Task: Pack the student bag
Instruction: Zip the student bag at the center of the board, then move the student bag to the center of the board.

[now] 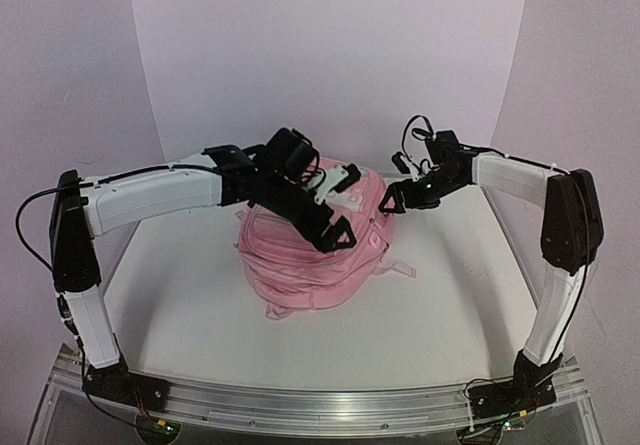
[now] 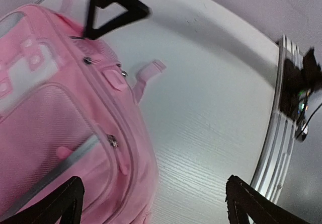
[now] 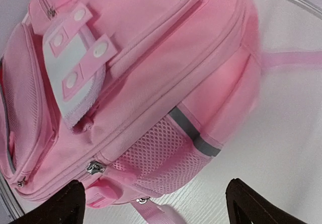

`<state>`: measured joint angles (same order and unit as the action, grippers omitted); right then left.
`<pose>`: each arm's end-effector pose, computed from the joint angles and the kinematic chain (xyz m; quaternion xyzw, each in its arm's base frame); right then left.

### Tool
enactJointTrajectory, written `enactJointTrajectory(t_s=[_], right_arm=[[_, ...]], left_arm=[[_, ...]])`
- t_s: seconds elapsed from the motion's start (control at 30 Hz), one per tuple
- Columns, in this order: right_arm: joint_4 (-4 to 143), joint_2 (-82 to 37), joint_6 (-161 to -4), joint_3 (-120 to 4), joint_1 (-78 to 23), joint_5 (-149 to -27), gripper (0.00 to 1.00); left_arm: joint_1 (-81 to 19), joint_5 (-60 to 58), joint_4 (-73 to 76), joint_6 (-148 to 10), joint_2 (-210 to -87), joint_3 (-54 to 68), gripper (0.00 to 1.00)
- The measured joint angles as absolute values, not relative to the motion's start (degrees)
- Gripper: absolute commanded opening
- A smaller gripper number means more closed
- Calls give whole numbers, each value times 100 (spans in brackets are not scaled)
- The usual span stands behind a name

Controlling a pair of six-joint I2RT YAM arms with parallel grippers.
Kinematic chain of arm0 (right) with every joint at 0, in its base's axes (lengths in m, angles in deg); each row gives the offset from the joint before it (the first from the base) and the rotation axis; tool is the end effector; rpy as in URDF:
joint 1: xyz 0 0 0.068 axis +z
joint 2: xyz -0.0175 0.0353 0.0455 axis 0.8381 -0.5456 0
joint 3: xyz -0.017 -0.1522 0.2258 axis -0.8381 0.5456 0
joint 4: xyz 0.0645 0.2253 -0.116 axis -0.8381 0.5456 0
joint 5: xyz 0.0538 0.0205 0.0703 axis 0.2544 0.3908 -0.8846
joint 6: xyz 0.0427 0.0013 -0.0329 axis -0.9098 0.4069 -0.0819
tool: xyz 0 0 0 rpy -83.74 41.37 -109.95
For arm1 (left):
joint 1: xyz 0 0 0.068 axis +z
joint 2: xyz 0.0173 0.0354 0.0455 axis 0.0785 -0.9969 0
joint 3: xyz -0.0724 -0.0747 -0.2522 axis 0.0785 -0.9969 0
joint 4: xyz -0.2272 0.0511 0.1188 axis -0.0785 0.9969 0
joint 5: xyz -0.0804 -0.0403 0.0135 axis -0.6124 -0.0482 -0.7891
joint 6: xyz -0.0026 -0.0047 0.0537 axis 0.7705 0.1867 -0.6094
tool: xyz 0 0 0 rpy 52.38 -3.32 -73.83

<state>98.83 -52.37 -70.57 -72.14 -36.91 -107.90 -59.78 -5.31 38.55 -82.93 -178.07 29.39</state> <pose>0.3995 0.1635 0.2441 -0.2791 0.8755 0.2677 0.2899 0.2318 -0.3480 0.3052 0.4817 0.7835 -0.2585 0.2955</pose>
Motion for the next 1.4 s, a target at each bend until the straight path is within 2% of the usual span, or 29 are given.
enactJointTrajectory(t_s=[0.13, 0.33, 0.47, 0.57, 0.67, 0.77, 0.9, 1.0, 1.23, 1.4], right_arm=[[9822, -4800, -7817, -7122, -3763, -10806, 98], [9602, -4439, -8637, -6739, -3763, -11038, 98], [9500, -4695, -8830, -6687, -3763, -11142, 98], [9428, -5018, -8827, -6712, -3763, -11257, 98], [9388, -5420, -8749, -6795, -3761, -11473, 98], [9373, -5698, -8666, -6831, -3761, -11736, 98], [9378, -5802, -8596, -6817, -3774, -12093, 98], [9260, -5737, -8495, -6594, -3781, -12252, 95], [9203, -4615, -8263, -4890, -3778, -12437, 94], [9531, -4230, -8111, -4438, -3671, -12523, 96]], left_arm=[[-4917, -1032, 4122, -7235, -17952, 3736, 100], [-3077, -1025, 4549, -6322, -18634, 4573, 100], [-2354, -1292, 4651, -5931, -19149, 4611, 99], [-2111, -1737, 4587, -5790, -19428, 4453, 93], [-2141, -2347, 4148, -5687, -19480, 3876, 82], [-2351, -2868, 3665, -5601, -19471, 3217, 61], [-2711, -3024, 3260, -5660, -19396, 2831, 41], [-3020, -2952, 2973, -5626, -19069, 2339, 29], [-3771, -2788, 2010, -4802, -17816, 426, 25], [-4215, -2495, 1844, -4495, -17176, -348, 28]])
